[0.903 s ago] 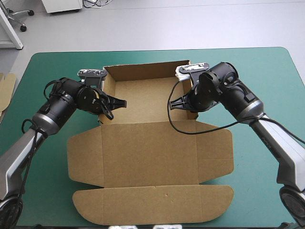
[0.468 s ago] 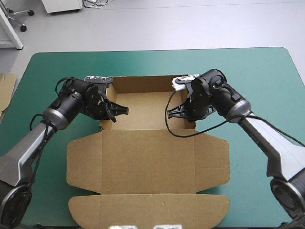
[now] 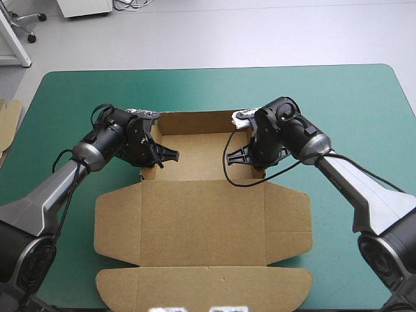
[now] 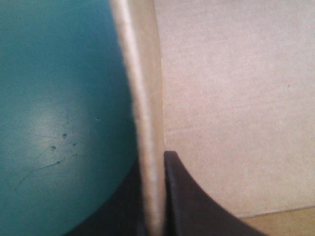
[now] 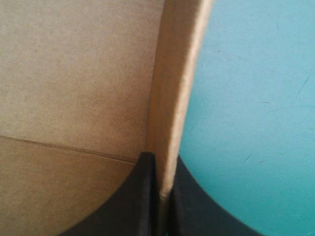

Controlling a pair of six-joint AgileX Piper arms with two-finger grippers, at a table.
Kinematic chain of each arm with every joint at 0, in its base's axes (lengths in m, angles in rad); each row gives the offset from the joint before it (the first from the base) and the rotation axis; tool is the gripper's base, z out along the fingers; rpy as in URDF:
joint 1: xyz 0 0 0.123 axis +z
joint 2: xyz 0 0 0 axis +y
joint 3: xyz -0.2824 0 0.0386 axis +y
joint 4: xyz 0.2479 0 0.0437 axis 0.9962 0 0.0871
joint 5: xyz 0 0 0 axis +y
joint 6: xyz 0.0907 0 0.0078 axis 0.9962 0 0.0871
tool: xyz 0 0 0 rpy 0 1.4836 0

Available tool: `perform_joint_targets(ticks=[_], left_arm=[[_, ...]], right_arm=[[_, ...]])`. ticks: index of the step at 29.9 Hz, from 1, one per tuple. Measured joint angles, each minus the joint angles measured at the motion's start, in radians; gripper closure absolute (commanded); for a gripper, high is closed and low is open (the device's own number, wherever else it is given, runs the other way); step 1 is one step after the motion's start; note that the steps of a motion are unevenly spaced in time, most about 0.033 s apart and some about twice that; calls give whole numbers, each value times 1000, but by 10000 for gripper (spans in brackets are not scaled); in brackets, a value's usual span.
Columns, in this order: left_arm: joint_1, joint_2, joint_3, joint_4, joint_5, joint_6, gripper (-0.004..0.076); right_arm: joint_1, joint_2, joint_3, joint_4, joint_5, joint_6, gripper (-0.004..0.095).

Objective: Fold the box

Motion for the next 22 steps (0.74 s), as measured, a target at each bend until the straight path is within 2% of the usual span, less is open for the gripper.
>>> perform_joint_targets(ticks=[10, 22], left_arm=[[2, 81, 0, -24, -5, 18, 738], [10, 83, -1, -30, -7, 24, 738]], right_arm=[[-1, 69, 1, 0, -4, 0, 922], [-1, 83, 1, 1, -6, -4, 936]])
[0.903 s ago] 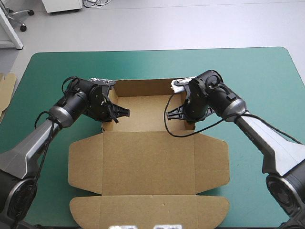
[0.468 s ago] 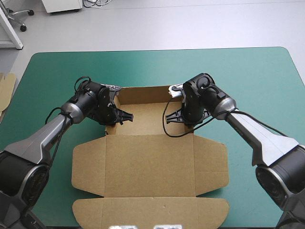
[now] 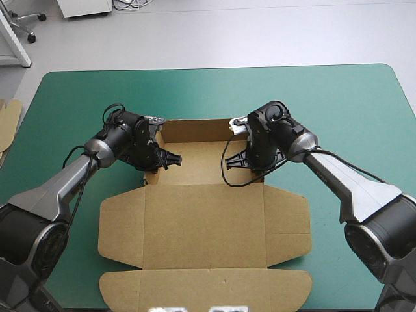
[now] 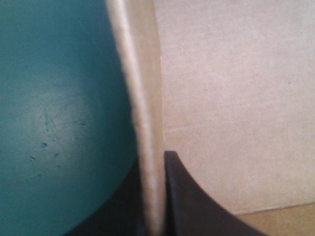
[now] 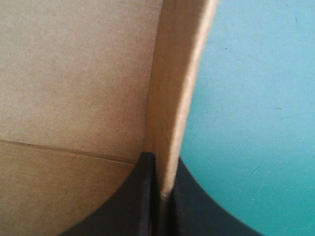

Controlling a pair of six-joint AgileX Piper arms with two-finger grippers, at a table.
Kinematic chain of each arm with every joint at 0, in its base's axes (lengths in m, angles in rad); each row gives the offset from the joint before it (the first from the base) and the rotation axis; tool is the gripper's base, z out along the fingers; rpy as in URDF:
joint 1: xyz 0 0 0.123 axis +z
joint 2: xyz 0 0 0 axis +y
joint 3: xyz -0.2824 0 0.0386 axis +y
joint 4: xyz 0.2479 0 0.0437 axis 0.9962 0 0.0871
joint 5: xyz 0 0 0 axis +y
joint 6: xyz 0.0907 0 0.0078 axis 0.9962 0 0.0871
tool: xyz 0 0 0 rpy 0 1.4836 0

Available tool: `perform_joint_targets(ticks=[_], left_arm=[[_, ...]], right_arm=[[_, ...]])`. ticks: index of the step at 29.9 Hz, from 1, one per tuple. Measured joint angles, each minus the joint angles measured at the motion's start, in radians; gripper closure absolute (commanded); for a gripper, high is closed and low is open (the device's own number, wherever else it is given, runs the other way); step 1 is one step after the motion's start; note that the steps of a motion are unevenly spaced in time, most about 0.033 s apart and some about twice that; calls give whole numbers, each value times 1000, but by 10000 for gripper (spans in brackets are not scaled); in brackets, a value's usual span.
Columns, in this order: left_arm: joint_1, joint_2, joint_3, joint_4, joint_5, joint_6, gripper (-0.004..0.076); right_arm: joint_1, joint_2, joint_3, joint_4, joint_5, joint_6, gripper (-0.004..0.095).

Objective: Fold the box

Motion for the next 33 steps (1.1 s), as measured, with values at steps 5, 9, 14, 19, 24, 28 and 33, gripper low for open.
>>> perform_joint_targets(ticks=[5, 9, 14, 19, 24, 28, 33], left_arm=[[0, 0, 0, 0, 0, 0, 738], [0, 0, 0, 0, 1, 0, 737], [0, 0, 0, -2, 1, 19, 674], [0, 1, -5, 8, 1, 55, 464], [0, 1, -34, 3, 5, 72, 311], [0, -11, -61, 1, 5, 75, 304], [0, -15, -77, 1, 5, 79, 304]], right_arm=[[-2, 0, 0, 2, -1, -4, 936], [-1, 0, 0, 3, -2, -9, 930], [-1, 0, 0, 3, -1, -25, 767], [0, 10, -21, 4, 11, -67, 495], [0, 23, -75, 13, 10, -79, 440], [1, 23, -108, 13, 9, -82, 440], [1, 24, -114, 6, 9, -82, 440]])
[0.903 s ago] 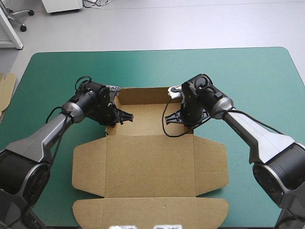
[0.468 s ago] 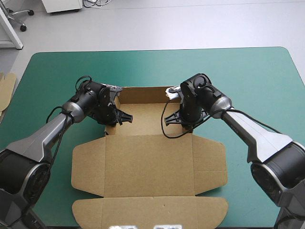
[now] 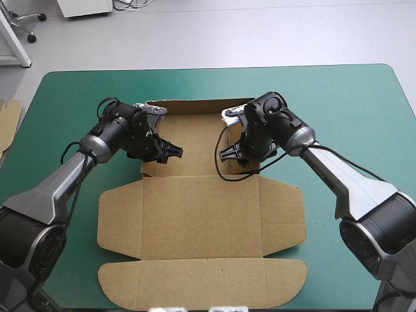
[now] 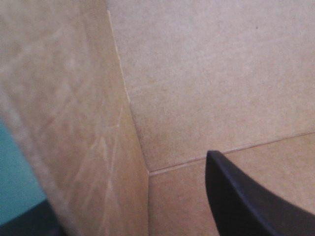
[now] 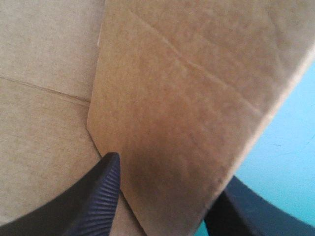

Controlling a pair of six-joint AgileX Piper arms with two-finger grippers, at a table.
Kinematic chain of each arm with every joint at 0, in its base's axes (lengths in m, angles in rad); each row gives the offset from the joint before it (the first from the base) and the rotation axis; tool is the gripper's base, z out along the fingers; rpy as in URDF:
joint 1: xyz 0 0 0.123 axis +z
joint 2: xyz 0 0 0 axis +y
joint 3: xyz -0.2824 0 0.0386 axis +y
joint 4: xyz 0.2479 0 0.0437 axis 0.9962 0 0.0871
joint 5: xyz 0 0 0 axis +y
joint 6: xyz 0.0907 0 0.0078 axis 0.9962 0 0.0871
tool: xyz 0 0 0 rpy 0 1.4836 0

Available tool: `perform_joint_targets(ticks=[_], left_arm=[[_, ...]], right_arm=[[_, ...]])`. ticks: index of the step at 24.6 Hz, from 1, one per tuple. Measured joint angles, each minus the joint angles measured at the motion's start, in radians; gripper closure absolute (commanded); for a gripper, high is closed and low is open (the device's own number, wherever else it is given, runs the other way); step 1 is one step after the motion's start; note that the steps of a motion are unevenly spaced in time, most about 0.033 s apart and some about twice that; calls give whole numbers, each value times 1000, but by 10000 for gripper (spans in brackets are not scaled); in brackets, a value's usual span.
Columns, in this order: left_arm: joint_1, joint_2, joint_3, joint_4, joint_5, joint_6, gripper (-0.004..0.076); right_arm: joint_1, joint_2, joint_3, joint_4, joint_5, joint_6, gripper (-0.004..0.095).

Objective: Fold the box

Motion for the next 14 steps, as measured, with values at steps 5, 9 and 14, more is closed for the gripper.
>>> perform_joint_targets(ticks=[5, 9, 14], left_arm=[[0, 0, 0, -1, -2, 0, 304], [0, 0, 0, 0, -9, 0, 304], [0, -1, -3, 30, -33, 4, 304]], right_arm=[[1, 0, -3, -18, 0, 0, 440], [1, 0, -5, -40, 0, -5, 440], [2, 0, -9, -90, -4, -8, 440]])
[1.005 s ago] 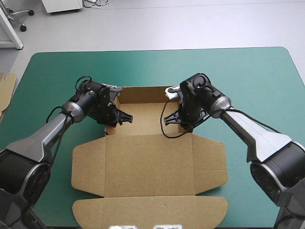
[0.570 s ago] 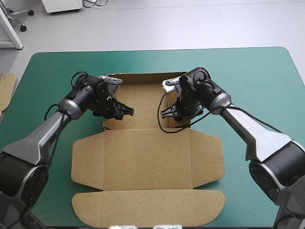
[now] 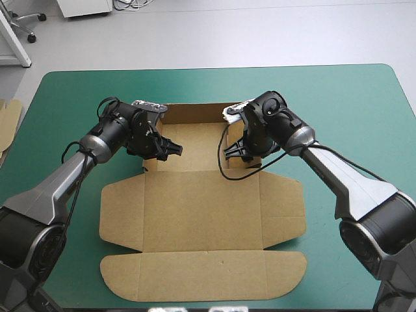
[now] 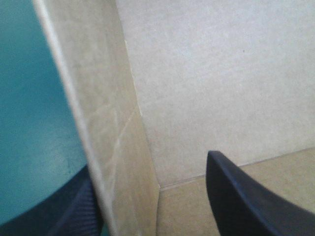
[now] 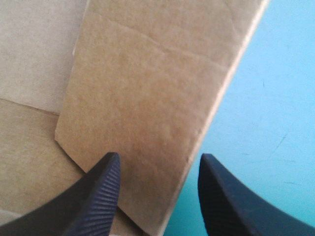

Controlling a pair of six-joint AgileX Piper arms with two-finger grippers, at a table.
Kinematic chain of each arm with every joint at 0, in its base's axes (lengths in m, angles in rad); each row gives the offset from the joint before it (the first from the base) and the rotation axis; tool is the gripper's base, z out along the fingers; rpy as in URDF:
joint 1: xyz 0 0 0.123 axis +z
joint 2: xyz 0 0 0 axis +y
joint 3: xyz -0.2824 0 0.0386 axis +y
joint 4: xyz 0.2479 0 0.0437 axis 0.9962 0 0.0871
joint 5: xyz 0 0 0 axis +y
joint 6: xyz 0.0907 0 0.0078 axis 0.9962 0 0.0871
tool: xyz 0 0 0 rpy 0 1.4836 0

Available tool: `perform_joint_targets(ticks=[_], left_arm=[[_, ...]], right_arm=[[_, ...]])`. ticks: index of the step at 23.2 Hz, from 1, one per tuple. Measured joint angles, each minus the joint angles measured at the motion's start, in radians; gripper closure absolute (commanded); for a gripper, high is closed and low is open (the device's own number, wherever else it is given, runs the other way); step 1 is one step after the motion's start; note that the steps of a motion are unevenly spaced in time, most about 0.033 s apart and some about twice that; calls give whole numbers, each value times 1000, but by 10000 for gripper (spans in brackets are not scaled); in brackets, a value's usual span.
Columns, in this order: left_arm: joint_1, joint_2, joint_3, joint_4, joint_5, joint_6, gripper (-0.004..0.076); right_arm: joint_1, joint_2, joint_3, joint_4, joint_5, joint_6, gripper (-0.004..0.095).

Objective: Fold the box

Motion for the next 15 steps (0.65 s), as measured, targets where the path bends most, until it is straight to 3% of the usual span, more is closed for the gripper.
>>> perform_joint_targets(ticks=[6, 15], left_arm=[[-1, -38, -32, 41, -54, 0, 304], [-1, -154, -119, 167, 4, 0, 308]], right_arm=[[0, 0, -116, -26, 0, 4, 440], [0, -63, -210, -37, 5, -8, 440]])
